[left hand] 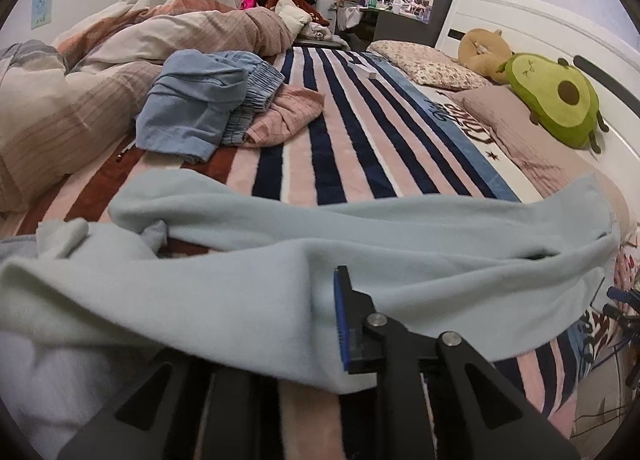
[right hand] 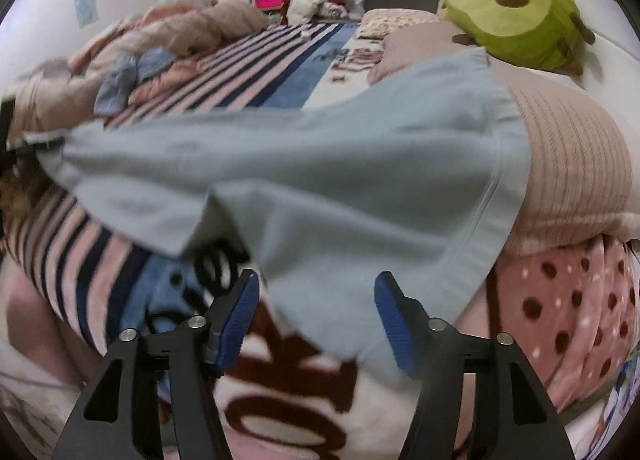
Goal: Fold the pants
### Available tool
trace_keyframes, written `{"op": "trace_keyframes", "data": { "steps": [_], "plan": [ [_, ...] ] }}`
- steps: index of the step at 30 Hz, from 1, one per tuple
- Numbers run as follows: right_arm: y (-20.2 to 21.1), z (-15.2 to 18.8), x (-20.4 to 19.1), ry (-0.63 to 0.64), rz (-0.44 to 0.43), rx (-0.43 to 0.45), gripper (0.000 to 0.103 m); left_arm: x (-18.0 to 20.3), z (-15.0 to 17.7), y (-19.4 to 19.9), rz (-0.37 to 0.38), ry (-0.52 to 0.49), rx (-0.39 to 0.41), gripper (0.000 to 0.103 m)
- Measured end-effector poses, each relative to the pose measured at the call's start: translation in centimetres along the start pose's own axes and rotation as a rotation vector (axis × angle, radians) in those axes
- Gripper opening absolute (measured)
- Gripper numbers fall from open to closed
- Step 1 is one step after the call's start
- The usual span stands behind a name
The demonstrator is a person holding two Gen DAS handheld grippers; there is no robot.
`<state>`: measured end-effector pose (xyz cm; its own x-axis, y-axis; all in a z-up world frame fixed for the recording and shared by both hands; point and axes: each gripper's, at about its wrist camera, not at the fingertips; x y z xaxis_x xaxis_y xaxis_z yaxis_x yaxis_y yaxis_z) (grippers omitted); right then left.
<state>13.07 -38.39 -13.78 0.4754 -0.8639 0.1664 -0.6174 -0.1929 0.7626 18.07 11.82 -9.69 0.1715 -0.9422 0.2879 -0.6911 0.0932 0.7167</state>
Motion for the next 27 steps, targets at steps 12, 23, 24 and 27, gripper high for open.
{"op": "trace_keyframes", "data": {
  "steps": [12,23,24,27],
  "plan": [
    [-1.3,1.3,-2.9,0.181,0.305,-0.038,0.071,1.1,1.1,1.7,-0.008,-0.027,0.01,0.016],
    [1.7,0.3,0.6,0.098,0.404,0.045,0.002,1.4,0.5,3.6,-0.036,-0.017,0.078,0.012],
    [2.3,0.0,1.0,0.087,0.397,0.06,0.002,1.4,0.3,3.8,-0.04,-0.016,0.088,0.009],
    [3.0,-1.1,2.1,0.07,0.381,0.089,0.002,1.5,-0.3,4.2,-0.049,-0.022,0.111,0.006]
  ]
}}
Point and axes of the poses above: each gripper's, at about its wrist camera, not at the fingertips, and y roughly against the way its jaws point, x to its right, z to its underside, and after that the axes turned 15 degrees about y, right-handed
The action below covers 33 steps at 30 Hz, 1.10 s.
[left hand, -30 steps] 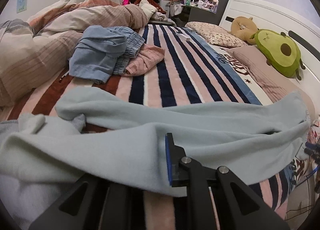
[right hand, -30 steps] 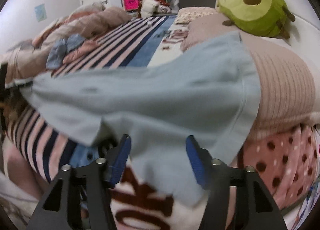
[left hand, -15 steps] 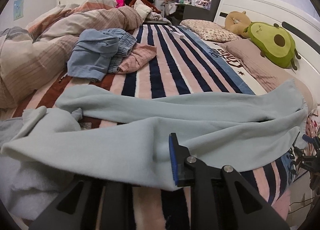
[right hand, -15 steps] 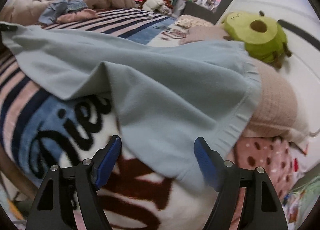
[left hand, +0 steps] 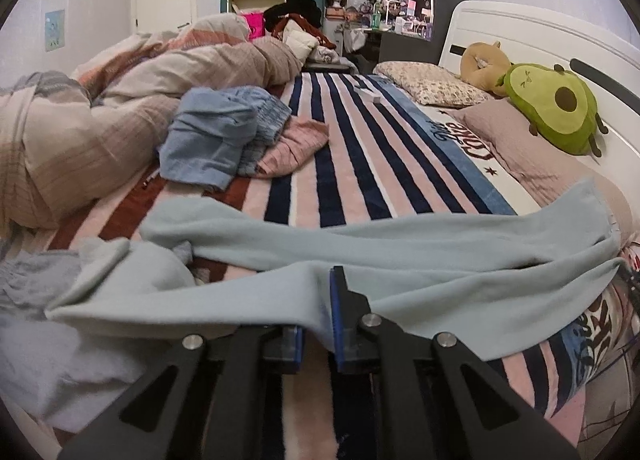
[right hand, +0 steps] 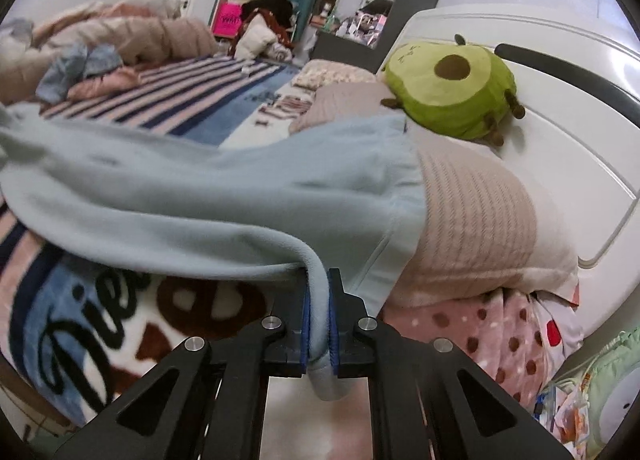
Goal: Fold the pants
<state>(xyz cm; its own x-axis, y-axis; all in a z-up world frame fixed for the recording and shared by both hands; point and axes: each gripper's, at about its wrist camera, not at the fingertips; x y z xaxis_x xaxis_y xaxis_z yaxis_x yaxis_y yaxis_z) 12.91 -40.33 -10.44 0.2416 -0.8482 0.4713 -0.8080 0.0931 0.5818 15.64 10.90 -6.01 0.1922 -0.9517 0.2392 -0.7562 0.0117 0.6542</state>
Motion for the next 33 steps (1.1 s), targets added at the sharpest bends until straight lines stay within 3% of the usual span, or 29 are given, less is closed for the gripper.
{"op": "trace_keyframes", "data": {
  "steps": [6,10,14,23,27,31,33],
  "plan": [
    [-0.5,-2.8,2.2,-0.012,-0.018,0.026,0.002,-0.5,-1.8,-1.3,-0.003,0.001,0.01,0.003],
    [-1.7,-5.1,4.2,-0.044,-0.086,0.032,0.002,-1.1,-3.1,-3.1,-0.015,0.011,0.006,0.003],
    [-4.5,-7.9,5.8,-0.029,-0.142,-0.021,0.002,-1.7,-4.4,-5.5,-0.033,0.023,-0.016,0.003],
    [-10.3,-12.6,6.7,0.05,-0.167,-0.132,0.003,-2.0,-6.0,-12.0,-0.068,0.026,-0.095,0.003],
    [-12.7,-13.4,6.4,0.091,-0.142,-0.18,0.005,-1.9,-6.1,-14.8,-0.083,0.023,-0.126,0.004],
    [-13.3,-14.1,6.7,0.083,-0.11,-0.167,0.006,-2.1,-6.2,-16.1,-0.086,0.03,-0.135,0.004],
    [-13.7,-14.3,6.7,0.087,-0.073,-0.174,0.016,-2.2,-6.4,-16.1,-0.089,0.052,-0.122,0.007]
  ]
}}
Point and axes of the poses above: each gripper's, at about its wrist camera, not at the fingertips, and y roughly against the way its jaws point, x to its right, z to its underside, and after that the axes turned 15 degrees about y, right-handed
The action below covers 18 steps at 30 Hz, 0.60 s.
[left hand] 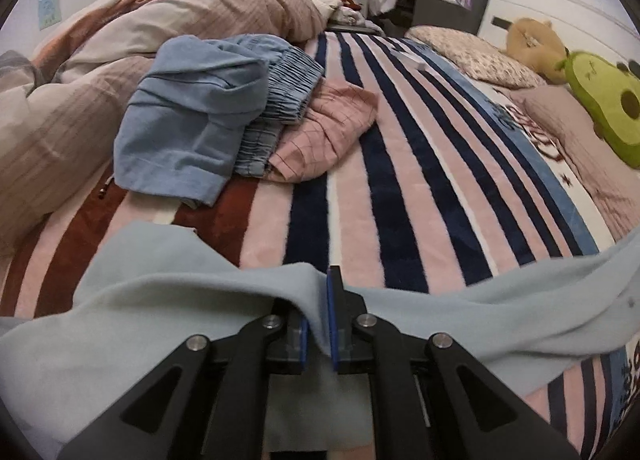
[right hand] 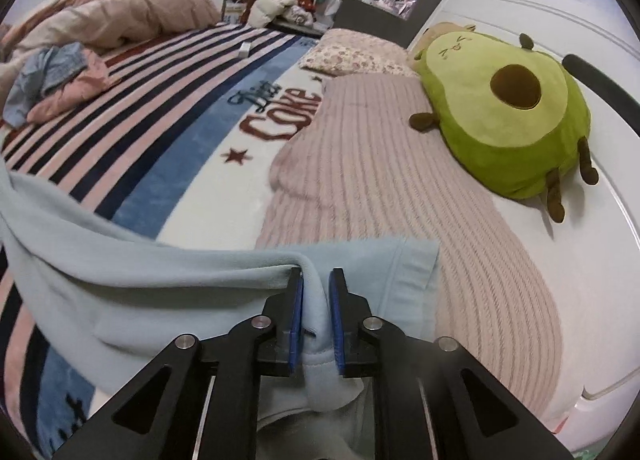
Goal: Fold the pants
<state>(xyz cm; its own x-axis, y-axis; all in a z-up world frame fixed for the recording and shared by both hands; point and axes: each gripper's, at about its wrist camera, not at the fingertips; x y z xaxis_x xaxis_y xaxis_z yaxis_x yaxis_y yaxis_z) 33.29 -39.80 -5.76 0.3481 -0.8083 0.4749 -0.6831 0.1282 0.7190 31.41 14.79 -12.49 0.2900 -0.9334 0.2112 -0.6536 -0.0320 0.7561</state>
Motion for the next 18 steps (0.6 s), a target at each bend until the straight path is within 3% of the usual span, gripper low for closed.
{"op": "trace_keyframes", "data": {
  "steps": [1,3,4,5,6,7,14,18],
  "plan": [
    [-0.2,-0.2,-0.1,0.009,0.006,0.0,0.017,-0.1,-0.1,0.0,0.003,0.009,0.002,0.011],
    [0.0,-0.5,-0.1,0.009,0.002,0.007,0.02,0.0,-0.1,0.4,0.006,0.015,0.011,0.04],
    [0.3,-0.6,0.0,0.003,0.002,0.014,0.025,0.0,-0.2,1.0,0.01,0.015,0.033,0.069],
    [0.6,-0.7,0.1,-0.002,0.005,0.023,0.038,0.0,-0.3,1.7,0.022,0.017,0.055,0.076],
    [1.2,-0.8,0.3,-0.006,0.012,0.039,0.048,-0.1,-0.4,2.8,0.048,0.014,0.069,0.076],
    [1.7,-0.8,0.4,-0.007,0.015,0.049,0.065,-0.1,-0.5,3.4,0.065,0.014,0.069,0.076],
    [5.3,1.0,0.8,-0.052,-0.07,0.08,0.07,0.9,0.6,6.6,0.123,-0.016,0.077,0.077],
    [6.0,2.6,-0.9,0.004,-0.105,0.063,0.074,1.9,2.1,6.8,0.145,-0.043,0.044,0.077]
  ]
}}
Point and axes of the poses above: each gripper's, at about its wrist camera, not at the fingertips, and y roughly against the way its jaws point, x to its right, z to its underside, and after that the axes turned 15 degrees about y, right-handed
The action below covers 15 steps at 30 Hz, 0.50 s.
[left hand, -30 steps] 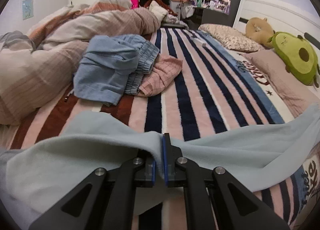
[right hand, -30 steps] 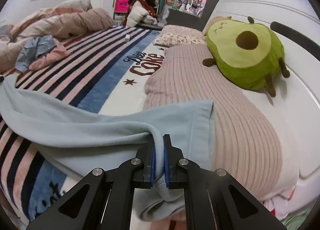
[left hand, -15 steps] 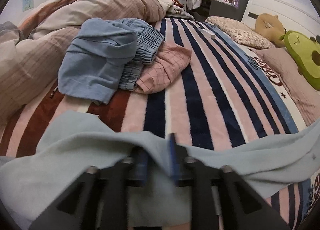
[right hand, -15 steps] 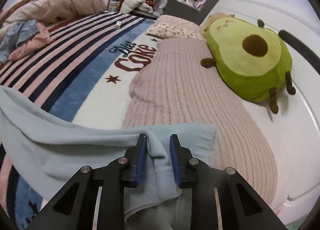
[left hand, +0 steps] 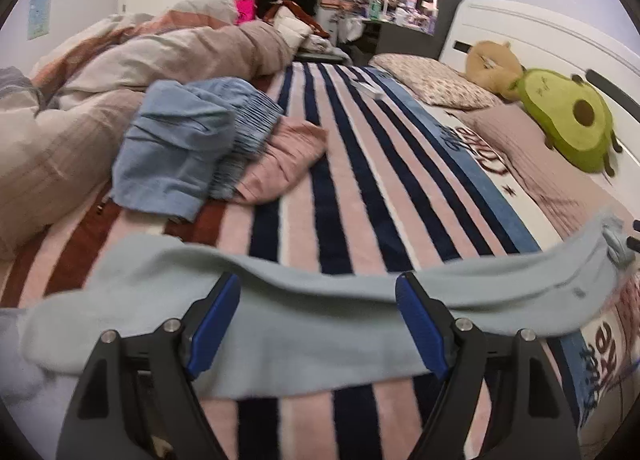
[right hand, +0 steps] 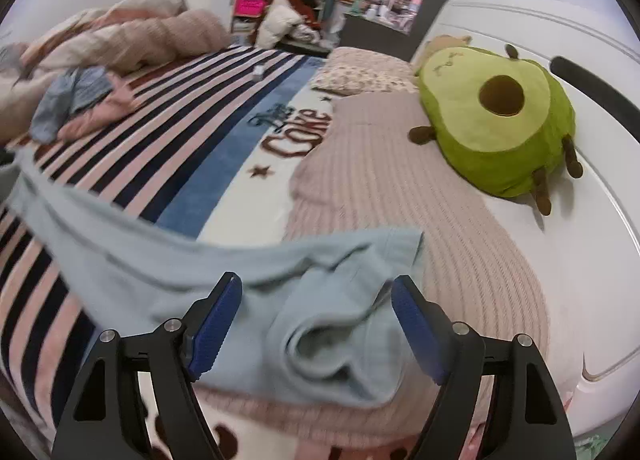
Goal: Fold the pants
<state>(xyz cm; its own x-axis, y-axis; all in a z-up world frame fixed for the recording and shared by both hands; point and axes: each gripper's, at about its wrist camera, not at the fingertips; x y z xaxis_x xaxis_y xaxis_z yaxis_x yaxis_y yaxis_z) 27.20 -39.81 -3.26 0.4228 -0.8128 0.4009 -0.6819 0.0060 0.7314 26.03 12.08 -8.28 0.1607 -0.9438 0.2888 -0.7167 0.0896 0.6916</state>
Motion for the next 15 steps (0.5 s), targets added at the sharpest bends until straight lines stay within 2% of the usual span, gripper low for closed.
{"op": "trace_keyframes", "data": {
  "steps": [3,4,5,6,7,8,12,15],
  "plan": [
    [-0.9,1.0,-0.9,0.003,0.004,-0.051,0.07,0.8,1.3,-0.3,0.009,-0.021,-0.031,0.077],
    [-1.2,1.3,-0.9,0.001,0.032,-0.065,0.059,1.0,1.6,-0.5,0.009,-0.028,-0.038,0.077],
    [-1.5,1.4,-0.9,0.006,0.051,-0.071,0.042,1.2,1.8,-0.7,0.01,-0.036,-0.047,0.077],
    [-1.7,1.5,-0.9,0.006,0.056,-0.069,0.037,1.5,2.2,-1.0,0.013,-0.047,-0.059,0.077],
    [-1.8,1.5,-0.7,-0.002,0.064,-0.063,0.026,1.8,2.4,-1.2,0.016,-0.055,-0.067,0.077],
    [-1.7,1.4,-0.5,-0.011,0.079,-0.056,0.01,1.9,2.4,-1.4,0.018,-0.06,-0.072,0.077],
    [-0.8,0.5,1.2,-0.064,0.143,0.012,0.007,3.0,2.5,-2.3,0.03,-0.093,-0.083,0.077],
    [-1.0,-0.3,2.5,-0.076,0.169,0.022,0.006,3.6,2.3,-2.9,0.037,-0.109,-0.083,0.077]
  ]
}}
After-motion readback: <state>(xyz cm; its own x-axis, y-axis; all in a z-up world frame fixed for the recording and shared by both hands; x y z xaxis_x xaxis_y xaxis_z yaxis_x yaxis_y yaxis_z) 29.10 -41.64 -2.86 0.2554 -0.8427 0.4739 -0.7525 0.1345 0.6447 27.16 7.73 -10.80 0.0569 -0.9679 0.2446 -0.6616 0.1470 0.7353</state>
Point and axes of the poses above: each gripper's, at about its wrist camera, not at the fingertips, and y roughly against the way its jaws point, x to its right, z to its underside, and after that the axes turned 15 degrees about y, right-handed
